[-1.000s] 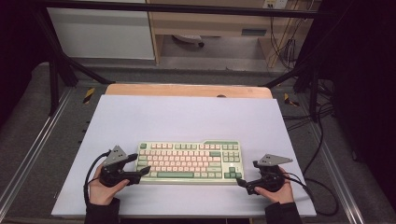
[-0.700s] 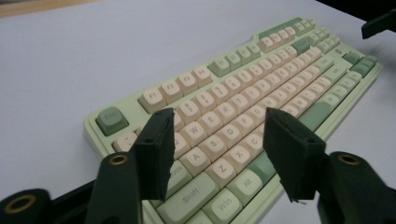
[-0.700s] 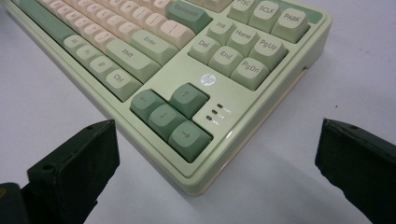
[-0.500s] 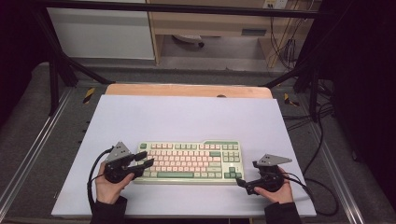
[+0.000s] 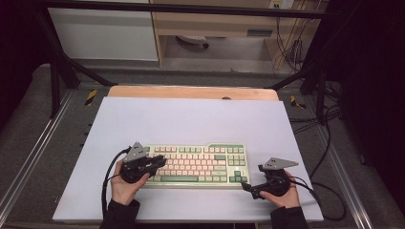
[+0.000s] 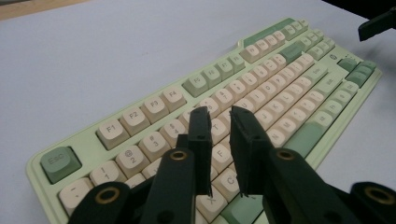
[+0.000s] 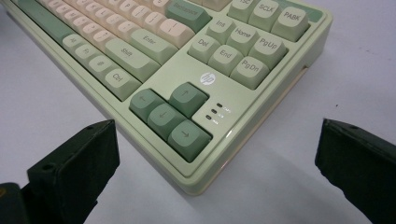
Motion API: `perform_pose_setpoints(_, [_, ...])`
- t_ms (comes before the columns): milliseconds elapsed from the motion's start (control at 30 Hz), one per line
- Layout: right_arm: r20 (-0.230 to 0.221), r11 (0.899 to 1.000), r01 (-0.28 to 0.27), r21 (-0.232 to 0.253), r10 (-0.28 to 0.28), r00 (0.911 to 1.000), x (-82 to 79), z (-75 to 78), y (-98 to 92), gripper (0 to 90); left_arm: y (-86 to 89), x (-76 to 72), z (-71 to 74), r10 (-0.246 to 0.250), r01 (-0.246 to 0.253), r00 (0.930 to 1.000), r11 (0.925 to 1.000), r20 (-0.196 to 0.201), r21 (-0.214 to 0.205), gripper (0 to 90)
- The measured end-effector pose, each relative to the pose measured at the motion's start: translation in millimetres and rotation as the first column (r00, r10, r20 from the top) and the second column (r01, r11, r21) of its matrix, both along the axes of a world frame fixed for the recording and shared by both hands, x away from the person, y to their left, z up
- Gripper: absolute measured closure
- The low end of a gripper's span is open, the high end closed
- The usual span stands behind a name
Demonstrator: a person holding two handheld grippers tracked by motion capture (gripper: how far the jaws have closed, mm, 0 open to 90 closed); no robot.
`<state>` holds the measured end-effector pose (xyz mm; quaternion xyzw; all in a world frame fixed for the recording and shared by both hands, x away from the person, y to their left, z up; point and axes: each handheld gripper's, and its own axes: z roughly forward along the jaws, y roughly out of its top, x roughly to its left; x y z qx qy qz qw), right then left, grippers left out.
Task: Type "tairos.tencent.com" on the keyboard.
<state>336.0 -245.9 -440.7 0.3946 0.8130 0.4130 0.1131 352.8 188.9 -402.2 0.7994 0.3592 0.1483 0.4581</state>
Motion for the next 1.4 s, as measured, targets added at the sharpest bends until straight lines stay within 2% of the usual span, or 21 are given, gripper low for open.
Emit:
perform_pose_setpoints(233, [0.000, 1.000, -0.002, -0.002, 0.002, 1.0000, 0.1, -0.1, 0.1, 0.4, -8.1, 4.0, -0.5, 0.012, -0.012, 0.9999, 0.9999, 0.003, -0.010, 85.8])
perform_pose_setpoints(400, [-0.001, 1.000, -0.002, -0.003, 0.002, 1.0000, 0.1, 0.0, 0.0, 0.4, -15.5, 7.3, -3.8, 0.019, -0.019, 0.9998, 0.9998, 0.000, -0.003, 89.7])
perform_pose_setpoints(567, [0.001, 1.000, -0.003, -0.004, 0.003, 1.0000, 0.3, -0.2, 0.0, 0.4, -24.6, 9.9, -5.8, 0.015, -0.015, 0.9999, 0.9999, 0.004, 0.000, 90.0])
perform_pose_setpoints(800, [-0.003, 1.000, -0.001, -0.002, 0.001, 1.0000, 0.0, -0.2, 0.2, 0.4, -35.3, 16.8, -14.6, 0.017, -0.016, 0.9996, 0.9995, -0.024, 0.029, 90.0])
perform_pose_setpoints(967, [-0.004, 1.000, -0.002, -0.008, 0.002, 1.0000, 0.3, -0.6, 0.4, 0.4, -36.9, 20.6, -17.6, 0.034, -0.033, 0.9991, 0.9991, -0.027, 0.028, 90.0])
perform_pose_setpoints(1400, [0.001, 1.000, -0.002, -0.004, 0.002, 1.0000, 0.2, -0.1, 0.0, 0.4, -44.5, 24.4, -29.3, 0.034, -0.030, 0.9984, 0.9966, -0.045, 0.077, 90.0])
